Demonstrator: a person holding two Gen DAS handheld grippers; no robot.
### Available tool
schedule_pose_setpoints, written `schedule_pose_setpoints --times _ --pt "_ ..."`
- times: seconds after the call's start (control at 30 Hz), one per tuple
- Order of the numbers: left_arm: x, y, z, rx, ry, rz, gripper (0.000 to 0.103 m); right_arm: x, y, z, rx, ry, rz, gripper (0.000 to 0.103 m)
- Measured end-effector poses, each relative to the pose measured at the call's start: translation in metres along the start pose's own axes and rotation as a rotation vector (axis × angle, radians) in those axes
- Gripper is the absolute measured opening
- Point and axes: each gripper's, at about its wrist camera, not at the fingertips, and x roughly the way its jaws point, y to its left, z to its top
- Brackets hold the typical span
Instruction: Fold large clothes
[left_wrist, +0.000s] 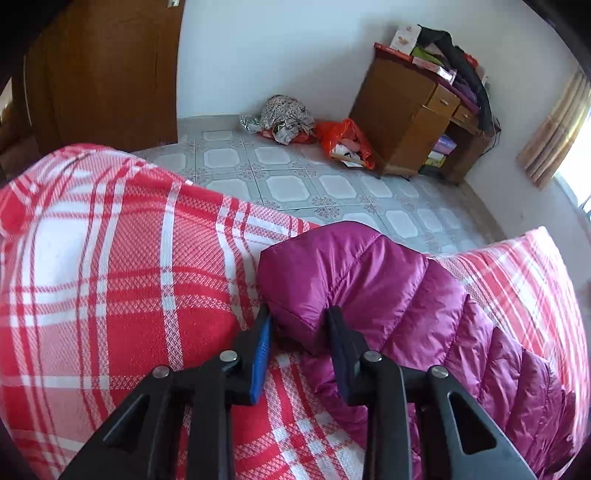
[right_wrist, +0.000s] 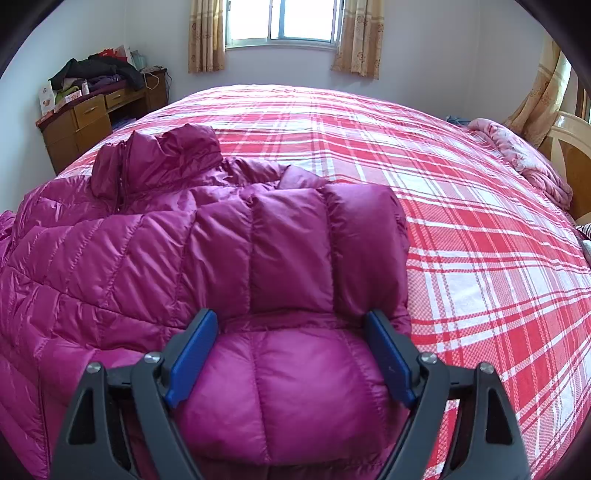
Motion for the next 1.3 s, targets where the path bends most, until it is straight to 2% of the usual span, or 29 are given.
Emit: schedule_pose_setpoints --times 0.17,0.43,0.53,0.67,0.77,0.83,0.93,1.0,1.07,1.17,1.27,1.3 --pt "-0.008 -0.003 0.003 0.002 -0.018 -0.042 0.018 0.000 0.000 0.000 -0.001 0.000 0.001 0.085" --pt "-0.046 -0.023 0.004 0.076 -0.125 -0.092 0.013 0.002 -0.003 0.000 0.010 -0.003 0.010 0.085" --pt "-0.077 -0.037 0.001 0.122 -0.200 -0.168 0.012 0.002 -0.002 0.000 0.012 -0.003 0.011 0.085" --pt "-0.135 -0.074 -0.020 0.252 -0.302 -0.315 0.012 0.002 -0.003 -0.001 0.012 -0.003 0.011 0.085" --pt "-0.181 -0.114 -0.054 0.393 -0.364 -0.447 0.012 0.003 -0.003 -0.001 0.012 -0.003 0.012 0.085" --pt "-0.211 -0.146 -0.092 0.516 -0.380 -0.561 0.012 0.003 -0.003 -0.001 0.015 -0.003 0.014 0.085" --pt "-0.235 -0.179 -0.146 0.650 -0.342 -0.691 0.012 0.004 -0.003 -0.001 0.023 -0.002 0.020 0.085" --pt "-0.238 -0.201 -0.191 0.737 -0.271 -0.756 0.012 0.004 -0.004 -0.001 0.028 -0.003 0.026 0.085" --pt "-0.233 -0.213 -0.229 0.816 -0.214 -0.770 0.012 0.004 -0.005 -0.001 0.034 -0.004 0.033 0.085" --pt "-0.219 -0.226 -0.284 0.965 -0.187 -0.721 0.014 0.004 -0.008 -0.001 0.049 -0.003 0.048 0.085" --pt "-0.206 -0.227 -0.315 1.070 -0.161 -0.691 0.017 0.004 -0.010 -0.001 0.058 -0.004 0.060 0.086" --pt "-0.204 -0.226 -0.324 1.112 -0.137 -0.702 0.020 0.004 -0.010 -0.001 0.062 -0.005 0.064 0.086"
